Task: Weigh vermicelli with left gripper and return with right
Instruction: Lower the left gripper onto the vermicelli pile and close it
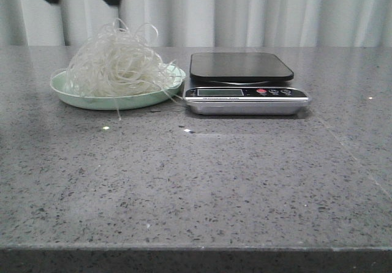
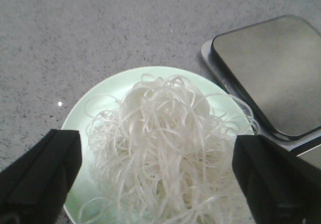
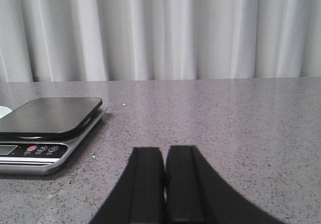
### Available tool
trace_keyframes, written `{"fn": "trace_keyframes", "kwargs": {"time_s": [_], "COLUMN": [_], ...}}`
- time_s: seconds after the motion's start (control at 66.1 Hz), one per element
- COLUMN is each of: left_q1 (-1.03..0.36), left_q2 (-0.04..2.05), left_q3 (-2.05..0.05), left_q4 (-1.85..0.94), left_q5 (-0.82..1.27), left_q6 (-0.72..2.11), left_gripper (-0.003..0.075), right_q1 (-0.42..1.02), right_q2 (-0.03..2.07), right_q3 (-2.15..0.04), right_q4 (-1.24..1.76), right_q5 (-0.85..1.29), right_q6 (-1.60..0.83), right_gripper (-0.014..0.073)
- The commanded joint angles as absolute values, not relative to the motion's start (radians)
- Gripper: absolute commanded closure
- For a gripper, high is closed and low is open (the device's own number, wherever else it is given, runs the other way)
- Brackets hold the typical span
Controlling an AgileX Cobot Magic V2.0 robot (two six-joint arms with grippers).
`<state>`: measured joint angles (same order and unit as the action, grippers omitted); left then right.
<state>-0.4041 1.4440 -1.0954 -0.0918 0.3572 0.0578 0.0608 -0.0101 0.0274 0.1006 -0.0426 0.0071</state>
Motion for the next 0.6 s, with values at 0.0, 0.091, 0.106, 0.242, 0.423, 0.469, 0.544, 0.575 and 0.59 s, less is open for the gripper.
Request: {"fn": "trace_keyframes", "kwargs": {"time_s": [0.0, 0.091, 0.106, 0.242, 0.423, 0.469, 0.544, 0.575, 0.59], "left_q1": [-0.415, -0.415, -0.415, -0.415, -0.415, -0.415, -0.415, -0.415, -0.415], "left_q2": [1.486, 1.550, 1.564, 1.637, 1.711, 1.718, 1.717, 1.715, 1.715], "left_q3": [-1.169, -1.208, -1.214, -1.261, -1.351, -1.377, -1.423, -1.447, -1.460], "left_q4": [-0.105, -0.105, -0.105, -0.105, -0.105, -0.105, -0.105, -0.110, -0.113], "left_q5": [0.357, 0.415, 0.429, 0.509, 0.628, 0.647, 0.659, 0.666, 0.668], "left_q6": [0.052, 0.052, 0.052, 0.052, 0.052, 0.052, 0.052, 0.052, 0.052], "left_gripper": [0.0071, 0.0071, 0.0071, 0.0073, 0.0328, 0.0465, 0.0610, 0.0580, 0.0570], "right_q1": [0.054, 0.054, 0.054, 0.054, 0.054, 0.054, 0.054, 0.054, 0.054], "right_q2": [-0.026, -0.026, -0.026, -0.026, -0.026, -0.026, -0.026, -0.026, -0.026], "right_q3": [0.020, 0.020, 0.020, 0.020, 0.020, 0.020, 0.020, 0.020, 0.020], "right_q4": [0.101, 0.101, 0.101, 0.101, 0.101, 0.101, 0.101, 0.101, 0.101], "right_q5": [-0.120, -0.120, -0.120, -0.120, -0.120, -0.120, -0.120, -0.120, -0.120], "right_q6": [0.000, 0.000, 0.000, 0.000, 0.000, 0.000, 0.000, 0.000, 0.000], "right_gripper": [0.0425, 0.0425, 0.0425, 0.0425, 0.0425, 0.0425, 0.0425, 0.0425, 0.0425]}}
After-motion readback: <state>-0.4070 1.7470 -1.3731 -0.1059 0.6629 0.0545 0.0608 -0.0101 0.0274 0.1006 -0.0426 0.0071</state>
